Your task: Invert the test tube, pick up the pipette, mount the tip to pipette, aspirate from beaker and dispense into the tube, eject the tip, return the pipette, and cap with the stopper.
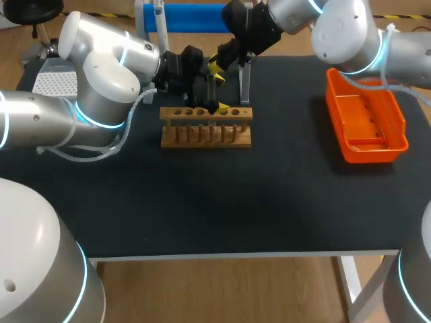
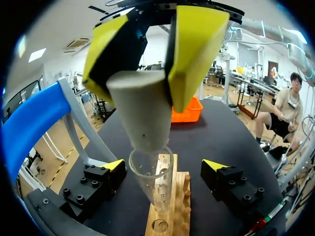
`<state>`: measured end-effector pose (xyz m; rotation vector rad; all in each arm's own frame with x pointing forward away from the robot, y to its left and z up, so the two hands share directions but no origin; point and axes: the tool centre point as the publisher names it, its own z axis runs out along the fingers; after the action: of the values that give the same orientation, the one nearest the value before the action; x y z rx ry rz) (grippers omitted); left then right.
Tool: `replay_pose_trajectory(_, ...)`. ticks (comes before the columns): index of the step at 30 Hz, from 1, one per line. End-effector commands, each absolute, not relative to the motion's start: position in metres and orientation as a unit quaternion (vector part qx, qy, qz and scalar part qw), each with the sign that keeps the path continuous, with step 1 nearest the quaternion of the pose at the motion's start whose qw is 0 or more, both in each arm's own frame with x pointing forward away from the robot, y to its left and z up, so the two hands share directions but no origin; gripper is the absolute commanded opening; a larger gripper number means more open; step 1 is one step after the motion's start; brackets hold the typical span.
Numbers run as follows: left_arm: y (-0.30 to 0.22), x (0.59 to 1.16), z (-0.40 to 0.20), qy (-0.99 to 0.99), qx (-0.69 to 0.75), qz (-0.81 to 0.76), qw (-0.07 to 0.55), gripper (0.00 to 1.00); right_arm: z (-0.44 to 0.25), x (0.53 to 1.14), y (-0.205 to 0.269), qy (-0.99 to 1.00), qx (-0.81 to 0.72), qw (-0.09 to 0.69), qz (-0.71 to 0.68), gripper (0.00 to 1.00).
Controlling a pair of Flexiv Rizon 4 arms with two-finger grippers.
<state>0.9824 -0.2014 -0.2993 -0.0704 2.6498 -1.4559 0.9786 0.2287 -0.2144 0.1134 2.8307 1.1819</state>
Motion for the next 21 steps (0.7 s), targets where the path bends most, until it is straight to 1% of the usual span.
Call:
replay_pose_trajectory(1, -0.201, 0.983, -0.3, 0.874, -0.022, -0.482, 0.058, 1.0, -0.217, 0.981, 0.231, 0.922, 0.037, 0.033, 0.384, 0.0)
replay_pose_trajectory(21, -0.201, 0.983, -0.3, 0.874, -0.022, -0.482, 0.058, 1.0, -0.229, 0.977, 0.233, 0.926, 0.036, 0.024, 0.375, 0.0)
